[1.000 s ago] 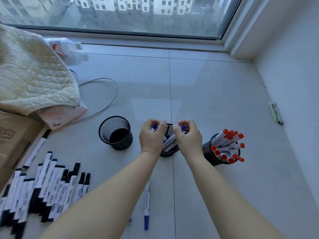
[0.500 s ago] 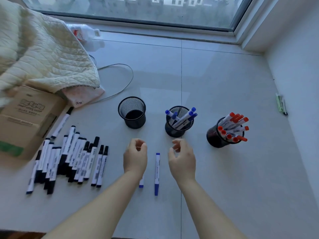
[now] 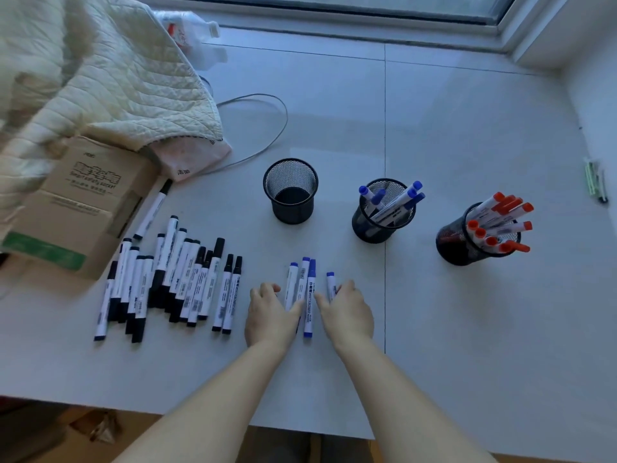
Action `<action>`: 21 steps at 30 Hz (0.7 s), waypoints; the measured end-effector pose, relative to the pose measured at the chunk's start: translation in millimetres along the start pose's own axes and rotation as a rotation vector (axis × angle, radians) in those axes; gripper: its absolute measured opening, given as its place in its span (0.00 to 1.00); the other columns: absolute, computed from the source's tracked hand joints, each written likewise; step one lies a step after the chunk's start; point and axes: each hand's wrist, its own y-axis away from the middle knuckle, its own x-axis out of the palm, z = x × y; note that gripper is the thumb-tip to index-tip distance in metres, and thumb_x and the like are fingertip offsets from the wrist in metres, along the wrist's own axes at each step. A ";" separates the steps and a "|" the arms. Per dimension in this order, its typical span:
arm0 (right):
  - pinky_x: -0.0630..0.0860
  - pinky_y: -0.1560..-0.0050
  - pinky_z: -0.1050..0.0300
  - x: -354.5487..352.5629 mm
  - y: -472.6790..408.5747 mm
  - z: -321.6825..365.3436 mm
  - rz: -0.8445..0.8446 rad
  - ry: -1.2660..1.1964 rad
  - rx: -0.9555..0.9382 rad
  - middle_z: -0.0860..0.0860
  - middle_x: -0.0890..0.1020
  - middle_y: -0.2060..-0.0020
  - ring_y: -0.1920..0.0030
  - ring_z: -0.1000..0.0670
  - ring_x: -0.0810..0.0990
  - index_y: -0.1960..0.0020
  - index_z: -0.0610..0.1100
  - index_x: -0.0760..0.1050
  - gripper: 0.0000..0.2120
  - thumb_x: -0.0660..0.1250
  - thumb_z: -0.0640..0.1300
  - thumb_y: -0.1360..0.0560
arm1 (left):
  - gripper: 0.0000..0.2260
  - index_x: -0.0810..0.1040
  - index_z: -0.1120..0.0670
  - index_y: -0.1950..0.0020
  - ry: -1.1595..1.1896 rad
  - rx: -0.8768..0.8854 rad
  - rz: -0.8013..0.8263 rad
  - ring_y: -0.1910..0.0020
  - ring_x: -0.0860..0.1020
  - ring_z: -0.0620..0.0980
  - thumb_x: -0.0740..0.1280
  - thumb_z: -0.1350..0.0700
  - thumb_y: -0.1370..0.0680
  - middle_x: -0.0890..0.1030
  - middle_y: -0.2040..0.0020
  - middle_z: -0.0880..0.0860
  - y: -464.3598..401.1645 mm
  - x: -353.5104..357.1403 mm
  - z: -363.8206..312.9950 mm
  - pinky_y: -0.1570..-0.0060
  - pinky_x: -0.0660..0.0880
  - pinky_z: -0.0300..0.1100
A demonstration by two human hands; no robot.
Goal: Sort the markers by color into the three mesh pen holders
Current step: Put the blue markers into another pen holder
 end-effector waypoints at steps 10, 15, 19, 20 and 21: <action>0.66 0.63 0.56 4.4 -6.5 1.5 -0.044 0.151 -0.051 0.42 0.73 0.46 0.53 0.40 0.78 0.43 0.37 0.65 0.12 0.57 0.43 0.24 | 0.26 0.66 0.54 0.39 -0.103 0.017 -0.025 0.44 0.73 0.52 0.65 0.38 0.28 0.70 0.41 0.52 -13.1 -2.2 -3.3 0.57 0.70 0.44; 0.63 0.65 0.56 2.9 -7.2 -12.0 -0.053 0.151 -0.076 0.42 0.74 0.50 0.59 0.41 0.75 0.46 0.38 0.66 0.08 0.56 0.39 0.24 | 0.22 0.66 0.56 0.40 -0.275 0.063 -0.007 0.44 0.71 0.53 0.62 0.42 0.24 0.69 0.41 0.54 -23.4 0.8 -18.2 0.60 0.67 0.44; 0.63 0.65 0.55 -2.1 -12.0 -27.3 -0.066 -0.082 -0.086 0.48 0.71 0.64 0.63 0.44 0.69 0.56 0.41 0.62 0.06 0.58 0.42 0.26 | 0.16 0.66 0.59 0.39 -0.399 0.083 0.022 0.43 0.70 0.55 0.56 0.50 0.21 0.68 0.41 0.57 -25.4 2.8 -21.2 0.63 0.66 0.45; 0.64 0.65 0.55 -3.9 -12.5 -31.2 -0.074 -0.145 -0.075 0.50 0.69 0.67 0.64 0.44 0.69 0.56 0.42 0.62 0.06 0.58 0.43 0.25 | 0.15 0.66 0.60 0.39 -0.401 0.088 0.032 0.44 0.71 0.55 0.56 0.51 0.21 0.68 0.41 0.57 -25.7 2.3 -21.4 0.63 0.66 0.45; 0.65 0.66 0.55 -6.0 -12.9 -34.7 -0.082 -0.187 -0.066 0.51 0.69 0.69 0.65 0.45 0.70 0.56 0.42 0.63 0.08 0.57 0.45 0.23 | 0.15 0.67 0.60 0.40 -0.384 0.086 0.045 0.46 0.71 0.55 0.56 0.52 0.21 0.68 0.42 0.57 -26.1 0.9 -22.1 0.64 0.65 0.45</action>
